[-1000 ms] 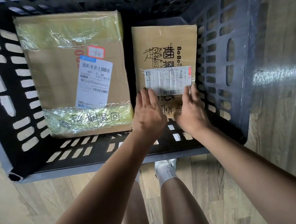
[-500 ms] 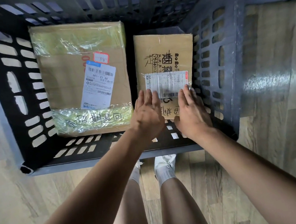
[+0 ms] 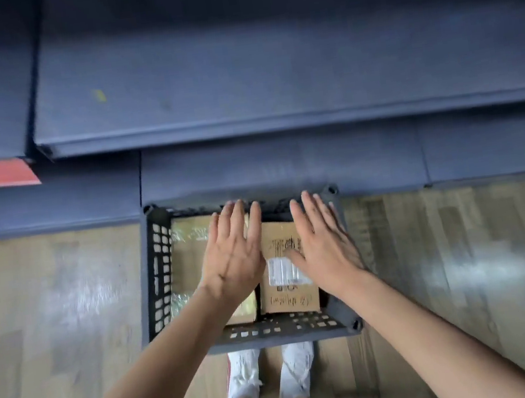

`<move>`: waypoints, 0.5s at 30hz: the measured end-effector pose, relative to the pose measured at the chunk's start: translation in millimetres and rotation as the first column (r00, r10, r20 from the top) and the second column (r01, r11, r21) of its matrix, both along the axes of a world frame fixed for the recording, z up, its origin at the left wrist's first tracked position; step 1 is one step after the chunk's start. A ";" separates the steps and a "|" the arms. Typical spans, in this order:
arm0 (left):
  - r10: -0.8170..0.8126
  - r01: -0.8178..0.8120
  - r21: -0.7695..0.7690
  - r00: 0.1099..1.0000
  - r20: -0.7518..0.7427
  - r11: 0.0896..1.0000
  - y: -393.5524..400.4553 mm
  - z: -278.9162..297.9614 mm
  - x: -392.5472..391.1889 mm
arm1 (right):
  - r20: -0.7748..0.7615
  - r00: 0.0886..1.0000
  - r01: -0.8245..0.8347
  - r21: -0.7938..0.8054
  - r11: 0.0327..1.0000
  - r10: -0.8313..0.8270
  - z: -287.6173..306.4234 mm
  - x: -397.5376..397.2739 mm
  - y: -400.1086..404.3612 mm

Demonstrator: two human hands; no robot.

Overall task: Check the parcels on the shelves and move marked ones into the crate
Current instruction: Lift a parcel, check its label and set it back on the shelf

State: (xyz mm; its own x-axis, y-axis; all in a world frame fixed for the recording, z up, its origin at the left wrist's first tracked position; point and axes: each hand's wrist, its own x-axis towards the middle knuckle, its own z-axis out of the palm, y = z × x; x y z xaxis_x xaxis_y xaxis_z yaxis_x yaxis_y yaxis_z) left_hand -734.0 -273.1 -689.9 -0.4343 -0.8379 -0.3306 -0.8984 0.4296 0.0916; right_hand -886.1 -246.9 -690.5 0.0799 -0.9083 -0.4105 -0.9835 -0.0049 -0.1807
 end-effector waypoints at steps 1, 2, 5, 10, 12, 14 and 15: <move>-0.020 0.019 -0.066 1.000 -0.017 0.998 -3.9 24.5 4.0 | -0.017 1.000 -0.021 -0.087 0.996 0.019 25.4 0.7 -3.1; -0.021 0.018 -0.092 0.999 -0.038 0.996 -6.9 48.2 7.4 | -0.044 0.999 -0.038 -0.188 0.981 0.030 52.0 1.2 -5.3; -0.065 0.028 -0.231 0.986 -0.154 0.972 -10.6 113.5 18.1 | -0.018 0.998 -0.066 -0.333 0.940 0.064 133.7 4.7 -8.7; -0.129 -0.060 -0.488 0.930 -0.344 0.871 0.3 217.0 42.3 | -0.033 0.987 -0.146 -0.569 0.809 0.155 250.2 9.3 1.9; -0.184 -0.110 -0.571 0.883 -0.432 0.814 2.0 247.9 54.1 | -0.027 0.980 -0.165 -0.660 0.733 0.197 283.9 13.1 5.9; -0.228 -0.157 -0.646 0.852 -0.472 0.747 1.5 279.0 62.3 | -0.014 0.971 -0.175 -0.716 0.675 0.237 314.7 19.7 8.2; -0.238 -0.177 -0.661 0.840 -0.487 0.729 1.2 293.6 66.8 | -0.013 0.972 -0.169 -0.731 0.661 0.234 330.8 24.8 9.3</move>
